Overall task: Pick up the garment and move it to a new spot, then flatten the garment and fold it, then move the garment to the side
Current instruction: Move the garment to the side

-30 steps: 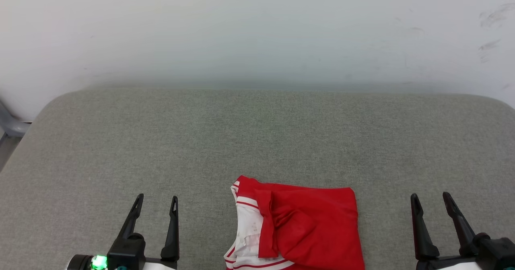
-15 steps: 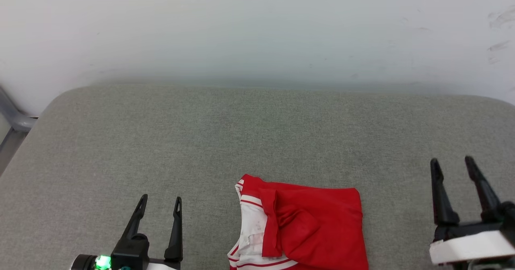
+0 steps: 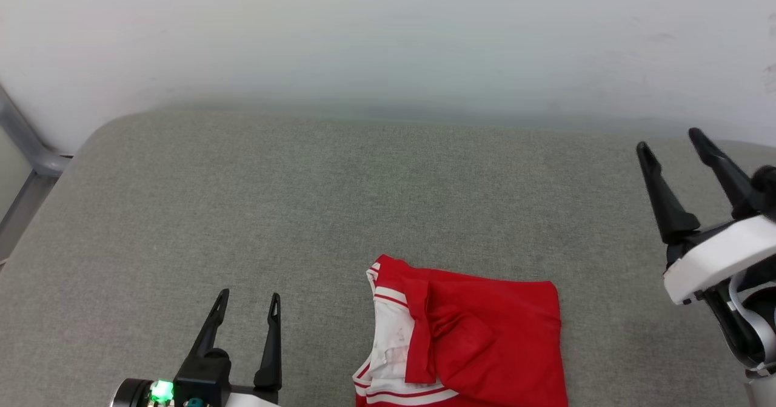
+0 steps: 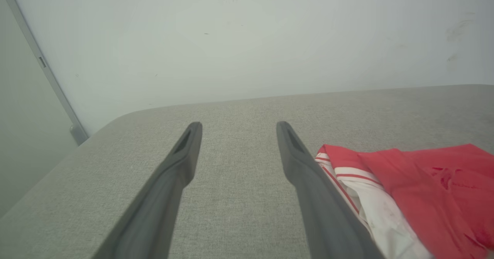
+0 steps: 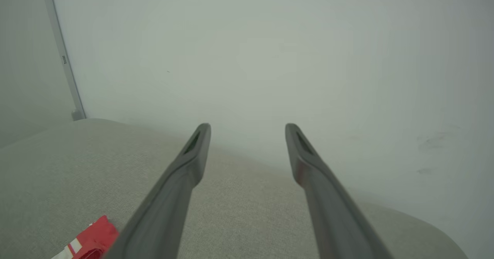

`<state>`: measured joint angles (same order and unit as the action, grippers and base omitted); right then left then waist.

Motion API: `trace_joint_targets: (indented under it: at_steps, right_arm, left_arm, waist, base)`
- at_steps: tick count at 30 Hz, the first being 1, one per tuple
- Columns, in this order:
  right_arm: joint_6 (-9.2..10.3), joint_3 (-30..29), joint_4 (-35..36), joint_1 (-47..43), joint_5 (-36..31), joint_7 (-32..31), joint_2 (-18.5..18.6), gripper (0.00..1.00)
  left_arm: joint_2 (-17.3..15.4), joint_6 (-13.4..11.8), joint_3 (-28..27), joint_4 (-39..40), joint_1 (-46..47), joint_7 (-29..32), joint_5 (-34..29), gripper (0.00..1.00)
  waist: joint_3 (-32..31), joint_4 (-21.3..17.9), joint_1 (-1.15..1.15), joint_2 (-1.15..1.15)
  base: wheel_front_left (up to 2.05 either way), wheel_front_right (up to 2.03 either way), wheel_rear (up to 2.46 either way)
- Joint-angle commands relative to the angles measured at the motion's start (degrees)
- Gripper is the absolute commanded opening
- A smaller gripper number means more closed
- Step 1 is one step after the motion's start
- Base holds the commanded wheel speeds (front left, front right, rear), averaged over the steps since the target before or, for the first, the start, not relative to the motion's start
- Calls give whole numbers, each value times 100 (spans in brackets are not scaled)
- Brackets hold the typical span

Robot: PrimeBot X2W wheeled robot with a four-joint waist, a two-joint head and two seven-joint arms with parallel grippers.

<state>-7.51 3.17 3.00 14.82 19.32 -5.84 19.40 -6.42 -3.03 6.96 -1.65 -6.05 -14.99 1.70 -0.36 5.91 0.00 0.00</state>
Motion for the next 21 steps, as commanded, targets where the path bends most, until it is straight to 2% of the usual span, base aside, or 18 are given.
trace_joint_targets:
  at_steps: [1,9,15,21]
  right_arm:
    - [5,145,-53,119,111,-224,99,100]
    - [6,958,-370,319,953,-1728,682,100]
    - [5,1277,-692,170,1648,-2746,824,100]
    - [5,1571,-796,0,2077,-3429,947,100]
  left_arm:
    - [31,-5,8,-1,60,-28,-29,100]
    - [70,3,63,0,204,-28,-7,100]
    - [109,15,109,-14,326,-27,-6,100]
    - [144,23,137,-13,425,-28,1,100]
  waist:
    - [45,23,0,0]
    - [284,138,0,0]
    - [462,232,0,0]
    - [626,313,0,0]
  base:
    - [0,0,0]
    - [0,0,0]
    - [0,0,0]
    - [0,0,0]
